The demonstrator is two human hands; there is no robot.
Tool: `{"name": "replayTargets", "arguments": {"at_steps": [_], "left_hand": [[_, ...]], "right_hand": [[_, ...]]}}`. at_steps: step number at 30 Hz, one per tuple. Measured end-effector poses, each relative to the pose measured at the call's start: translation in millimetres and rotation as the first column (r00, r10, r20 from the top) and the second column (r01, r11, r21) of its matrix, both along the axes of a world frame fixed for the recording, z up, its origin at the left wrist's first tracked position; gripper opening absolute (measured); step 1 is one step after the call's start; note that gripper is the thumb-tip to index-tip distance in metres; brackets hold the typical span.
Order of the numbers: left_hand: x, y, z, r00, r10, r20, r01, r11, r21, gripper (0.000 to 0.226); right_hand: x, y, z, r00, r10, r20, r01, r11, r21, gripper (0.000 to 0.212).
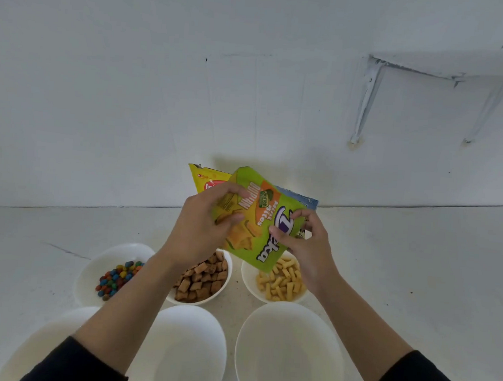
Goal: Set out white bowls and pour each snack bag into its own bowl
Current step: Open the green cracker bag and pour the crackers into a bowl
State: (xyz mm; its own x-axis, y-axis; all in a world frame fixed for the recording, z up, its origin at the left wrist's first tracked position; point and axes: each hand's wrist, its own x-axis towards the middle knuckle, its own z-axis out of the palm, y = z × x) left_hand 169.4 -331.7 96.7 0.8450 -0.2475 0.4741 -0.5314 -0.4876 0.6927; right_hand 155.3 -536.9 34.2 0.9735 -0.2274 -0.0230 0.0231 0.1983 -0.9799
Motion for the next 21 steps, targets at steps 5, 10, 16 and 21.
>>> {"name": "replayTargets", "arguments": {"at_steps": [5, 10, 16, 21], "left_hand": [[-20.4, 15.0, -18.9, 0.988, 0.08, -0.131, -0.12, 0.933, -0.339, 0.027], [-40.8, 26.9, -31.9, 0.961, 0.184, -0.208, -0.268, 0.813, -0.516, 0.033], [-65.9, 51.0, -35.6, 0.923, 0.206, -0.326, -0.376, 0.667, -0.643, 0.037], [-92.9, 83.7, -27.4, 0.907, 0.245, -0.342, -0.418, 0.616, -0.668, 0.038]], "right_hand": [[-12.4, 12.1, 1.5, 0.993, 0.122, 0.004, -0.121, 0.991, -0.048, 0.049], [-19.1, 28.5, 4.9, 0.982, 0.186, 0.026, -0.187, 0.982, 0.013, 0.041], [-19.6, 62.5, 15.0, 0.992, 0.118, 0.051, -0.125, 0.975, 0.183, 0.031], [-18.6, 101.0, 27.5, 0.963, 0.266, 0.029, -0.252, 0.864, 0.437, 0.04]]}}
